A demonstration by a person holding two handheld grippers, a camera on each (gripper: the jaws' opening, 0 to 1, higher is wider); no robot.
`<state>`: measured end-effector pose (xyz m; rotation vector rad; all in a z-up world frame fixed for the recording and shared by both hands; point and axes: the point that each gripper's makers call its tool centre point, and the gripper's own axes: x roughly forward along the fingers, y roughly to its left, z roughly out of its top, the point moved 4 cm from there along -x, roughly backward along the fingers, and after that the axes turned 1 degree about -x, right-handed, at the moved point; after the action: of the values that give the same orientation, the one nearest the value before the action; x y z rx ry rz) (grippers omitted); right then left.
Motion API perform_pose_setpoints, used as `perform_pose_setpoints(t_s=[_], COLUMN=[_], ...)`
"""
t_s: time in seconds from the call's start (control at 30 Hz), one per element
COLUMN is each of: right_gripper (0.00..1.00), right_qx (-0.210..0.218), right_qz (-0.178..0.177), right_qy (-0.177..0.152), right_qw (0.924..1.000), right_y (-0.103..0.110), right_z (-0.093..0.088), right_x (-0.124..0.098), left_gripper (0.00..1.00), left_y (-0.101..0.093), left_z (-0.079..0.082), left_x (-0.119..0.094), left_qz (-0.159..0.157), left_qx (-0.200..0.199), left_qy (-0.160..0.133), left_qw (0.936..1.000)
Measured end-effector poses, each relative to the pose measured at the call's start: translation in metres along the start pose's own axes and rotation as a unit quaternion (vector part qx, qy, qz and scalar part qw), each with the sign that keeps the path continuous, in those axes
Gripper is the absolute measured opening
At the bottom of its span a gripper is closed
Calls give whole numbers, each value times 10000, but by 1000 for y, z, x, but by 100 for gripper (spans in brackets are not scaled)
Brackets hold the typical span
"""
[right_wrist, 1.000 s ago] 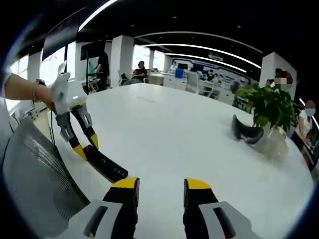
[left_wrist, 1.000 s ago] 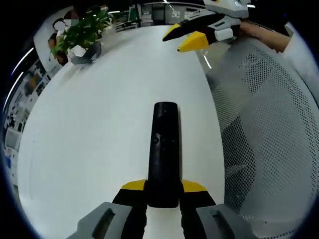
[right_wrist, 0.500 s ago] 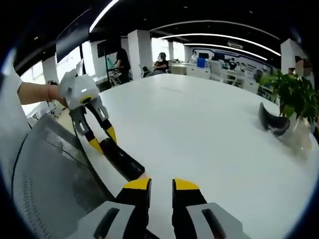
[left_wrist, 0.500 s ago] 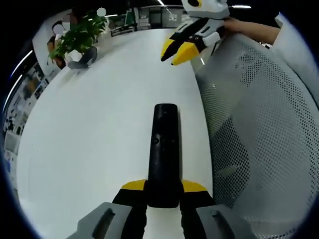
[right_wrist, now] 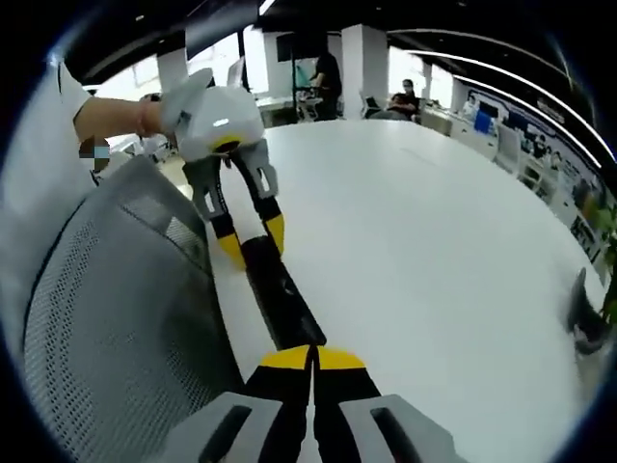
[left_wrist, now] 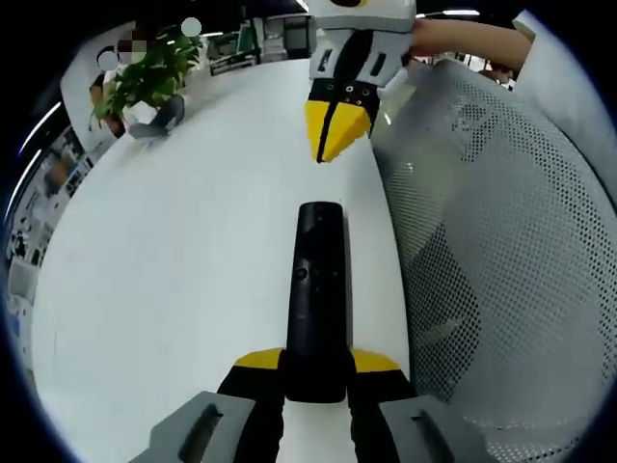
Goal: Press the specified remote control buttons in sequence, fully releasing each button before pressing the next.
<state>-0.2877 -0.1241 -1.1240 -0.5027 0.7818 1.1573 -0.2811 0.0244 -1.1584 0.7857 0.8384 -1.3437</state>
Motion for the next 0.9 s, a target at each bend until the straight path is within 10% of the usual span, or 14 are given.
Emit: perform_pose_setpoints(t_s=[0.9], right_gripper=[0], right_qx=[-1005], right_qz=[591], right_qy=[1185], right_qw=[9861], right_y=[-2], right_z=[1], right_x=[30], left_gripper=[24], left_y=[-1], left_z=[-4], left_x=[0], left_qz=[29], left_qx=[-29], left_qy=[-460], left_qw=[9989])
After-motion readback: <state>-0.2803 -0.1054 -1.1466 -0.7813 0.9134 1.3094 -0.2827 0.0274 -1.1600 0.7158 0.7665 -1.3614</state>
